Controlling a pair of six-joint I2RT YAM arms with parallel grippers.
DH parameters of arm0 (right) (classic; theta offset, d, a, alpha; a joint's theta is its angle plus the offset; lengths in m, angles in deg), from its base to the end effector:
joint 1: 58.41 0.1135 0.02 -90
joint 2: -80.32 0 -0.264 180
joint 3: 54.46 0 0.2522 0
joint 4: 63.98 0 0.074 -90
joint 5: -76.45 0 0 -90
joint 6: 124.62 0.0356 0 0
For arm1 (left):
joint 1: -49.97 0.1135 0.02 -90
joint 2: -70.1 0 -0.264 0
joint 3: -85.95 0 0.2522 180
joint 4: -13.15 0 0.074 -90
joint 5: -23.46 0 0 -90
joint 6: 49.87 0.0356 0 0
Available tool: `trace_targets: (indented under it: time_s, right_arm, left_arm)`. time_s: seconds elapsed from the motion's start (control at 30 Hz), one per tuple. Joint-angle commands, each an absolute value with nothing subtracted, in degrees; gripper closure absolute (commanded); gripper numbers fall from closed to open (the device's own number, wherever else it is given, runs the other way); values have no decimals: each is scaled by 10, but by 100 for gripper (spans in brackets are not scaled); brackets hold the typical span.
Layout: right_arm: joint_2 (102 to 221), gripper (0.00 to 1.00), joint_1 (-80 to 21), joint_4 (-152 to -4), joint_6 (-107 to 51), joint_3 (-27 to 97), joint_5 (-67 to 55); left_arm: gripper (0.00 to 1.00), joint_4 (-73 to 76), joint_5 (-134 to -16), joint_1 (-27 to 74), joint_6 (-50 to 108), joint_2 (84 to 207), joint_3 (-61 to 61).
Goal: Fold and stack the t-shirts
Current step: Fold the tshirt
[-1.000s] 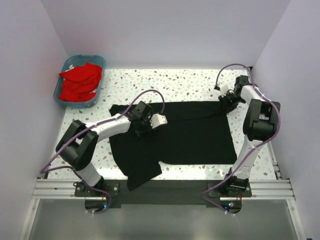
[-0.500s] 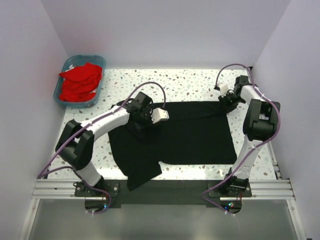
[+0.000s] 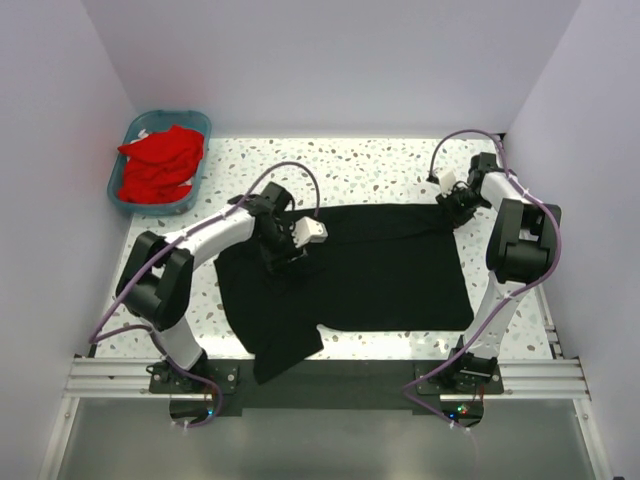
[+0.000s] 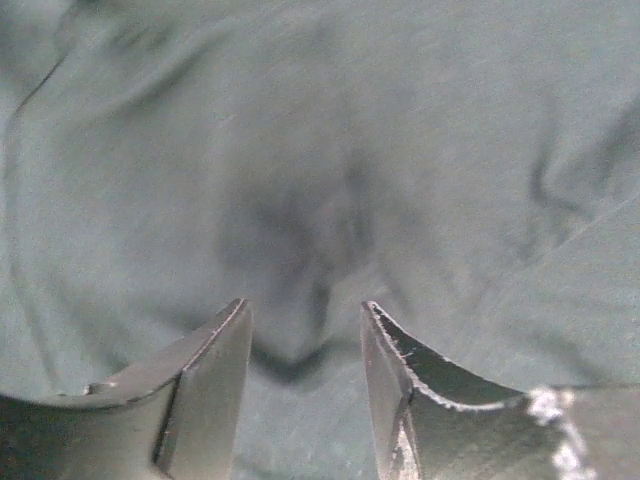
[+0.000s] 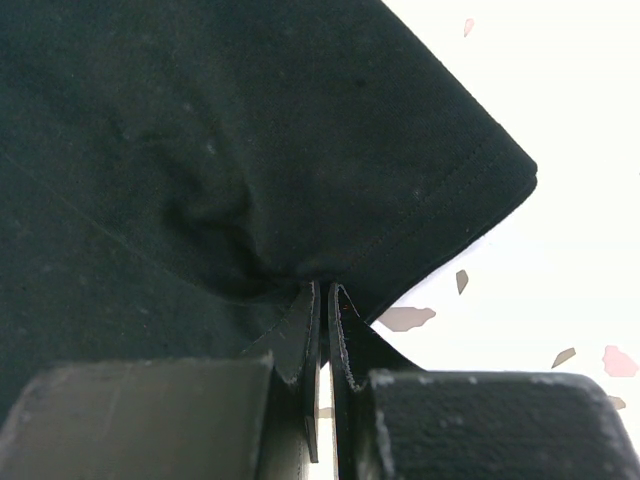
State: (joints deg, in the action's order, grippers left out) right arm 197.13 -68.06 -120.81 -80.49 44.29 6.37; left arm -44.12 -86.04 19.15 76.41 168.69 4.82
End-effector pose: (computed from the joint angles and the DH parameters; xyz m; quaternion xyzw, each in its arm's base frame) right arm 0.4031 -0.0562 0.1672 -0.3251 0.9209 0.0914 0.1945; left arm 0.2759 -0.1784 0.1951 0.5586 0.8016 -0.1614 0.1388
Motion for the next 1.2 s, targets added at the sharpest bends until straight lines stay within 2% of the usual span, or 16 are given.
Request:
trace_targets:
  time_s: [0.0, 0.2, 0.53, 0.77, 0.83, 0.87, 0.97, 1.17]
  right_arm:
    - [1937, 100, -676, -1221, -835, 439, 50]
    - [1931, 100, -677, -1225, -851, 442, 40]
    - [1937, 100, -679, -1220, -842, 461, 30]
    - [1932, 100, -677, -1236, -867, 439, 38]
    - [1933, 100, -677, -1257, -871, 445, 40]
    - [1934, 86, -678, -1270, -870, 465, 41]
    - [1933, 64, -679, -1329, -863, 518, 59]
    - [1911, 68, -680, -1365, -864, 542, 82]
  left_arm:
    - [46, -461, -906, 250, 757, 1680, 11]
    - [43, -409, -887, 341, 707, 1690, -8]
    - [50, -336, -766, 455, 644, 1820, -64]
    - [50, -339, -760, 469, 647, 1851, -82]
    - [47, -347, -775, 469, 647, 1846, -88]
    - [46, -350, -783, 469, 651, 1837, -88]
    - [42, -356, -818, 471, 663, 1800, -89]
    - [35, -375, -954, 438, 709, 1723, -103]
